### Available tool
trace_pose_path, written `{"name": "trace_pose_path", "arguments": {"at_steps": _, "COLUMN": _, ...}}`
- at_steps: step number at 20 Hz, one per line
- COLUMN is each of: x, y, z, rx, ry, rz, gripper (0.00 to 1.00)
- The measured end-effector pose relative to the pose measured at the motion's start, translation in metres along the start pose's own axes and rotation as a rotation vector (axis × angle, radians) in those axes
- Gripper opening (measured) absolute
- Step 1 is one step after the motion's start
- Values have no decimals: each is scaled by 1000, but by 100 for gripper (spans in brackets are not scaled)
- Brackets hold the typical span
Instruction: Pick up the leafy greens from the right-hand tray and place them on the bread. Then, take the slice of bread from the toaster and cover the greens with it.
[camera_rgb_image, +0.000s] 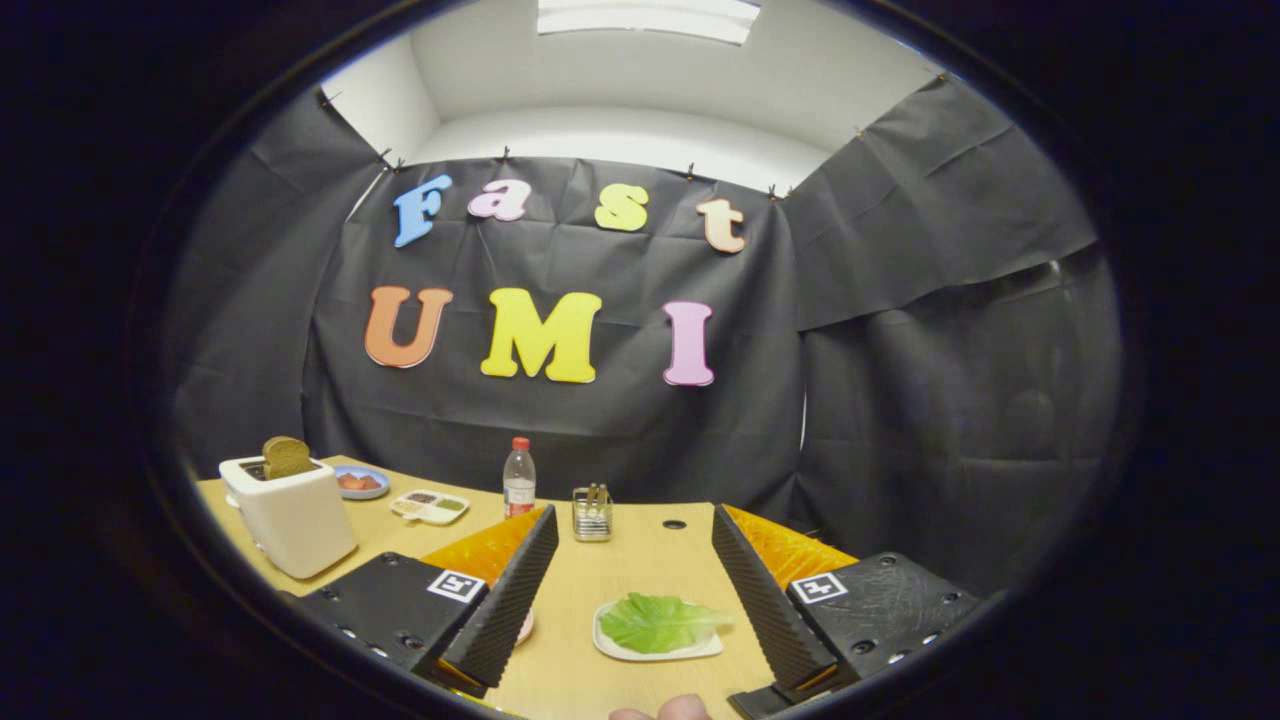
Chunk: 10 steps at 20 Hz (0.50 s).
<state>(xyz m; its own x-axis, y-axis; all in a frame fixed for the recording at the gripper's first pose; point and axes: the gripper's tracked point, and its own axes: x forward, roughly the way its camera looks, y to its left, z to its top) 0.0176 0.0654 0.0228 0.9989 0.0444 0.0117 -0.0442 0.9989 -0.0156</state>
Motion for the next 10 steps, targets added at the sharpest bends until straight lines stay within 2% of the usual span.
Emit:
{"name": "trace_pose_path", "arguments": {"at_steps": 4, "x": 5, "y": -1, "z": -11, "rx": -12, "ry": 18, "rz": 22, "gripper": 95}}
{"name": "trace_pose_path", "arguments": {"at_steps": 10, "x": 23, "y": -30, "z": -41, "rx": -19, "ry": 64, "rz": 18, "gripper": 95}}
